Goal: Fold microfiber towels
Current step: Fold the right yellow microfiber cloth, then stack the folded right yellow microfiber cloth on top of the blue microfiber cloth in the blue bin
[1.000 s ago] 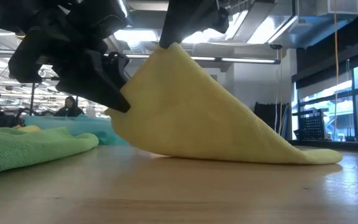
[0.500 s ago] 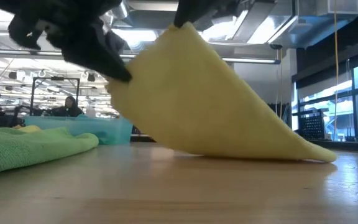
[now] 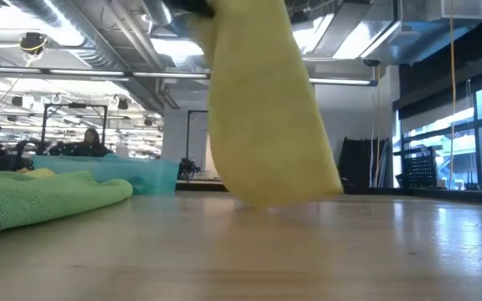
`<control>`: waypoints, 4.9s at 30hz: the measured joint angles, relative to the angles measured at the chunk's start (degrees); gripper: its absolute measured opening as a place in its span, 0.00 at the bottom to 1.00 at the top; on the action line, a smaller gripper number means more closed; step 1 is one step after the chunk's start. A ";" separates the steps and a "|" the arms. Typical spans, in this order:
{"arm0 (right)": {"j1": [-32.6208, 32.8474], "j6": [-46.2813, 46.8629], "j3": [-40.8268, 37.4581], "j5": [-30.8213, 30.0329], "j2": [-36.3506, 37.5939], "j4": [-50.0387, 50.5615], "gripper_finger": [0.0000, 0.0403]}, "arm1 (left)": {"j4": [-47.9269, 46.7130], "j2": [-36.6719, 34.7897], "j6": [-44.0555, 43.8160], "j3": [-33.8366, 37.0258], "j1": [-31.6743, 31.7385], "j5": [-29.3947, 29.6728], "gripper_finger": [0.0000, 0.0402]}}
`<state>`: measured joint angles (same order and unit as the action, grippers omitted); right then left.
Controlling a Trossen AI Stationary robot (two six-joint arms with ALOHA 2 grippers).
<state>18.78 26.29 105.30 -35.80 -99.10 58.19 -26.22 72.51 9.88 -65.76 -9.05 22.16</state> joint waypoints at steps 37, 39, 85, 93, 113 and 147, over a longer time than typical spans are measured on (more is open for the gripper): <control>-9.75 -11.13 -25.30 44.31 6.89 -15.83 0.01 | -12.74 11.68 -14.24 -6.38 1.78 -18.27 0.00; -8.02 -7.83 -28.34 44.71 6.87 -21.26 0.01 | -13.43 14.13 -15.07 -6.36 -0.12 -19.89 0.00; -17.88 -8.99 -48.54 30.90 1.05 -46.22 0.01 | -4.39 21.74 -18.37 2.17 6.83 -12.84 0.00; -18.02 -10.17 -48.52 30.89 0.31 -46.71 0.01 | -2.89 24.30 -18.34 2.00 6.88 -12.84 0.00; -19.75 -10.09 -48.50 30.96 -1.76 -45.94 0.04 | -2.42 30.10 -18.50 2.08 6.96 -9.49 0.00; -19.46 33.26 -45.75 44.20 8.12 -37.23 0.56 | -10.87 17.75 -25.25 2.16 7.89 -3.54 0.24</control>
<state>-0.68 59.56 59.55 8.40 -90.97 20.97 -37.09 90.26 -15.37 -63.59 -1.16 18.62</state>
